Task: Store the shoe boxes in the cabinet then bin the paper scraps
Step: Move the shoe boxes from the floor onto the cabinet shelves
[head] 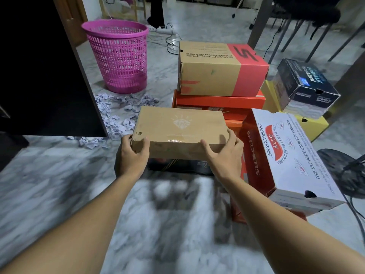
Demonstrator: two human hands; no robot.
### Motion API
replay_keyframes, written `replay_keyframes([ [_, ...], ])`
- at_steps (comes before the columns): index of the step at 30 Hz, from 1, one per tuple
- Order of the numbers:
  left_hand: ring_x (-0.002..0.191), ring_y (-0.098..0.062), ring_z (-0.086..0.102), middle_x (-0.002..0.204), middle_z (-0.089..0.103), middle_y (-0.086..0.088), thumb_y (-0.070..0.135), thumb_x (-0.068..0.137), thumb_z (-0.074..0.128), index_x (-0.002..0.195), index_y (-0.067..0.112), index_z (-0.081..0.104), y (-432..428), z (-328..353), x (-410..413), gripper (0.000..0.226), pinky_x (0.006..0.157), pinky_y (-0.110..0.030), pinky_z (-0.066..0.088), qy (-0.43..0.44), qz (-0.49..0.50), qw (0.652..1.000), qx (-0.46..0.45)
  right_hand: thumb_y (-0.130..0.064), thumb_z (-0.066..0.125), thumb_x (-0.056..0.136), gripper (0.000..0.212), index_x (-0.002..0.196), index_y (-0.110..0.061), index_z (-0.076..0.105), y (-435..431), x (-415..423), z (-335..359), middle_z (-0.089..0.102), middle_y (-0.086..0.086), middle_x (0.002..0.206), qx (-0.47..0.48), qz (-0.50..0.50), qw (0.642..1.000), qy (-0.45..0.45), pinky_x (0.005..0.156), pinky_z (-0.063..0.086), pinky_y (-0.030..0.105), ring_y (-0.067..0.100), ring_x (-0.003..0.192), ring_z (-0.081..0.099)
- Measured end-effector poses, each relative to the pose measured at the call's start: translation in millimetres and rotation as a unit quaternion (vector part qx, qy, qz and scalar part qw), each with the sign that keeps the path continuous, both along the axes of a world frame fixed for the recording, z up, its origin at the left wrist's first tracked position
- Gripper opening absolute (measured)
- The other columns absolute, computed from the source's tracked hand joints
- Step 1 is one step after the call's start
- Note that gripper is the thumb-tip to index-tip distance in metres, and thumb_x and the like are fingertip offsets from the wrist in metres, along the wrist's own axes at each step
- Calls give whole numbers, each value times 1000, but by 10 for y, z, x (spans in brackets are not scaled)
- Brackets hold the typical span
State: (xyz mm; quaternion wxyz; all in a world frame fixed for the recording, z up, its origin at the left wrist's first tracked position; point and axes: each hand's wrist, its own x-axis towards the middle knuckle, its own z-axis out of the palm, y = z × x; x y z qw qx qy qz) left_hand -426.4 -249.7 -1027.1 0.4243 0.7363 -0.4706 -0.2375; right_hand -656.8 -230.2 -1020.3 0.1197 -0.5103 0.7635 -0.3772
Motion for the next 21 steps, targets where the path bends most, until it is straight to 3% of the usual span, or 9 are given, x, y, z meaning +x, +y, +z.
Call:
replay_keyframes([
  [4, 100, -11, 45, 111, 47, 14, 48, 92, 56, 136, 27, 44, 19, 9, 8, 50, 84, -27, 34, 70, -39, 997, -1, -62, 68, 80, 98, 154, -24, 17, 81, -90, -79, 31, 5, 153, 21, 46, 992, -112, 112, 34, 36, 20, 138, 36],
  [7, 104, -11, 51, 111, 52, 14, 46, 90, 59, 132, 27, 50, -33, 23, 40, 46, 85, -27, 36, 100, -39, 994, 7, -52, 74, 81, 94, 152, -24, 20, 64, -78, -63, 38, -3, 150, -7, 76, 981, -180, 112, 35, 32, 14, 135, 40],
  [11, 100, -19, 60, 108, 63, 7, 46, 85, 64, 119, 25, 56, -82, 60, 59, 41, 79, -28, 41, 131, -17, 991, 31, -56, 74, 78, 93, 150, -27, 23, 59, -45, -62, 43, -5, 143, -5, 80, 983, -163, 104, 42, 34, 11, 120, 48],
  [16, 96, -21, 58, 110, 61, 4, 42, 80, 64, 107, 27, 51, 76, 67, 139, 33, 75, -30, 41, 148, 44, 988, 16, -65, 72, 72, 100, 150, -28, 23, 76, 116, -71, 44, 0, 138, -8, 99, 982, -158, 105, 46, 42, 12, 113, 51],
  [21, 94, -20, 55, 112, 58, 1, 44, 77, 66, 104, 27, 47, 377, -8, 338, 37, 70, -28, 39, 137, 115, 984, -24, -52, 76, 78, 93, 150, -22, 24, 66, 352, -7, 41, 1, 137, -28, 144, 978, -147, 103, 37, 27, 6, 113, 42],
])
